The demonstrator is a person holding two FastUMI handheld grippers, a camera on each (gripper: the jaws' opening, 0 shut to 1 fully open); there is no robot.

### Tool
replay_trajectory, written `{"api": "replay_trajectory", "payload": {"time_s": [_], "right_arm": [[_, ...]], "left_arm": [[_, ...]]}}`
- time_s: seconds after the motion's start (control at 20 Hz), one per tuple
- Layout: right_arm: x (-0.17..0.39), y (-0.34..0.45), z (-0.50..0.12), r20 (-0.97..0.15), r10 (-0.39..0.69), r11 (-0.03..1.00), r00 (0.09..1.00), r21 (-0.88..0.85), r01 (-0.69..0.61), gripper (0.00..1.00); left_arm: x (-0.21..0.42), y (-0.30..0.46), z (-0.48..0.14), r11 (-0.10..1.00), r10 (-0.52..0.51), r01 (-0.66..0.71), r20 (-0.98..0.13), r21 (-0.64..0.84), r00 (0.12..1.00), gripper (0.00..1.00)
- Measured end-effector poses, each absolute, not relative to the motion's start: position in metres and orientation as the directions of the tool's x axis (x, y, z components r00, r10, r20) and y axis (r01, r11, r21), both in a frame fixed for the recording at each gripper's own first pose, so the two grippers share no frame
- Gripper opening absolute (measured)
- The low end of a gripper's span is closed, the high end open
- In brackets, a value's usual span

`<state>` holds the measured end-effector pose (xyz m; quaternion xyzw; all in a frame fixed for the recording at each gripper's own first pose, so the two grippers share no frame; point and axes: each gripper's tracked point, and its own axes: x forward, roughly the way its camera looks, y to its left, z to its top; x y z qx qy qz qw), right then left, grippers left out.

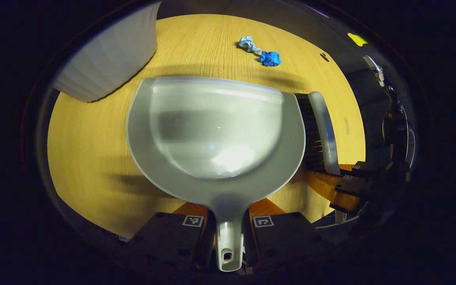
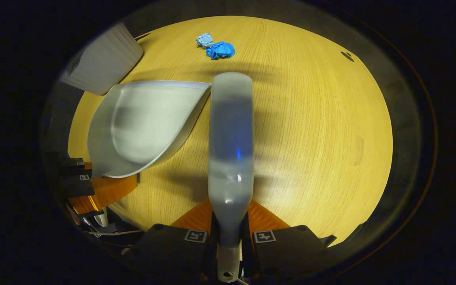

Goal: Pick up the small broom and dustpan from the desktop, sweep the trash into the dustpan with the broom, and then empty the trash into the garbage bin.

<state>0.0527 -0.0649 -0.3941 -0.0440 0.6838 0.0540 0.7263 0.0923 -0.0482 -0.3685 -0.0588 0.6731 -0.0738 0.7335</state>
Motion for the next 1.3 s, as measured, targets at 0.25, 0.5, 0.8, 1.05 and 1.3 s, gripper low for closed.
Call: {"api": "replay_trajectory", "payload": {"time_s": [0.25,0.5,0.8,1.05,1.3], "right_arm": [[0.084,-0.083,-0.367,-0.993,0.048,0.992,0.110,0.035,-0.124,0.28],[0.159,-0.113,-0.344,-0.982,0.026,0.989,0.187,-0.002,-0.147,0.28],[0.271,-0.129,-0.346,-0.974,-0.057,0.945,0.221,-0.124,-0.301,0.28],[0.338,-0.114,-0.357,-0.978,-0.057,0.903,0.199,-0.135,-0.408,0.28],[0.334,-0.085,-0.378,-0.989,-0.075,0.761,0.126,-0.138,-0.634,0.27]], "left_arm": [[0.086,-0.036,-0.368,0.988,-0.135,0.080,-0.988,-0.130,0.070,0.30],[0.094,-0.015,-0.358,0.976,-0.080,0.210,-0.994,-0.062,0.078,0.29],[0.111,0.003,-0.356,0.942,-0.064,0.333,-0.996,-0.039,0.064,0.30],[0.122,0.008,-0.356,0.922,-0.065,0.385,-0.997,-0.040,0.052,0.30],[0.132,0.012,-0.357,0.900,-0.061,0.435,-0.997,-0.032,0.051,0.30]]}}
